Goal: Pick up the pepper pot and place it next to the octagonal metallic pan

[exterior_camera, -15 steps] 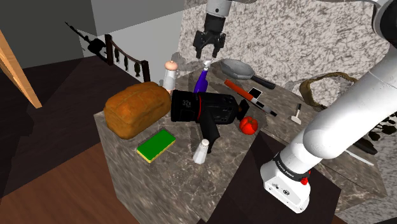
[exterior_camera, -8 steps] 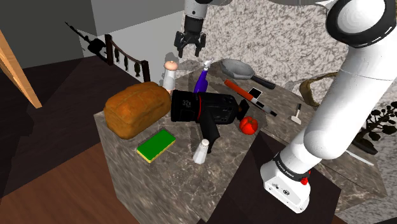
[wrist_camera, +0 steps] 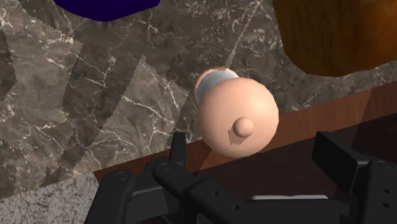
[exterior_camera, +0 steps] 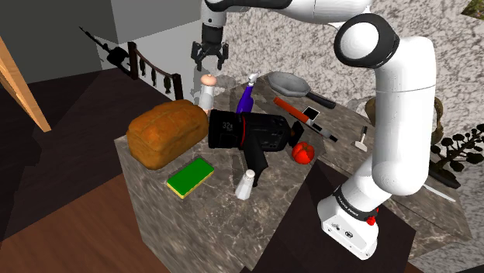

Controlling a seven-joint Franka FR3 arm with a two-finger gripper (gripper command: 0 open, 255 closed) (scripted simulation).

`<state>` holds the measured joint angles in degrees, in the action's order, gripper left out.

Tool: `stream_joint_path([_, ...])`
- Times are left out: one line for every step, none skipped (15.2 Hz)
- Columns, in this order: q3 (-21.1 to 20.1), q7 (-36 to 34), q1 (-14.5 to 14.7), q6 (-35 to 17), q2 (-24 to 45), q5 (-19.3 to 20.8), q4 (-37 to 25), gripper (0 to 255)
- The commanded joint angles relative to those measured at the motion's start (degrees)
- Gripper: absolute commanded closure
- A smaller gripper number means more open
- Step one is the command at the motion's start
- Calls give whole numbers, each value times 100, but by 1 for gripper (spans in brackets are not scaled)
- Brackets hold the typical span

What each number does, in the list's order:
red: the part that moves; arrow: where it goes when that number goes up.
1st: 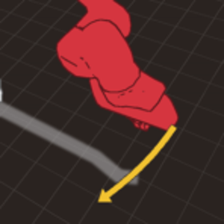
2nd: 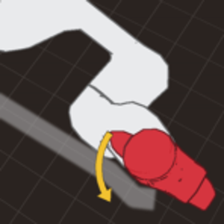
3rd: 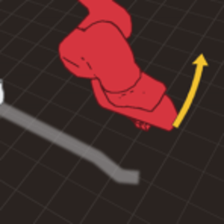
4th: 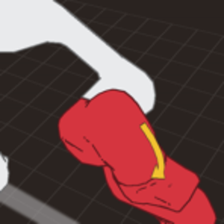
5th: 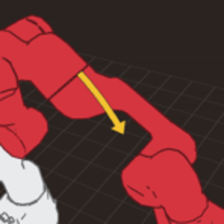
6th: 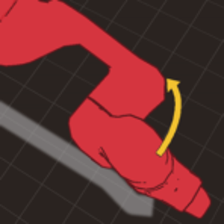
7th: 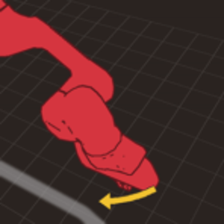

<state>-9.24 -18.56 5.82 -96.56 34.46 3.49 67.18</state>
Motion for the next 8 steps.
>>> stream_joint_path([21,21,17,44,279,32,-317,0])
stream_joint_path([22,19,12,-42,265,31,-216,0])
stream_joint_path([22,18,7,-127,253,31,-120,0])
stream_joint_path([22,16,2,-210,244,31,-27,0])
stream_joint_path([22,14,-2,-291,236,31,62,0])
stream_joint_path([22,13,-5,-372,231,31,148,0])
stream_joint_path([23,10,-11,-495,227,32,276,0])
stream_joint_path([23,10,-11,-496,226,32,278,0])
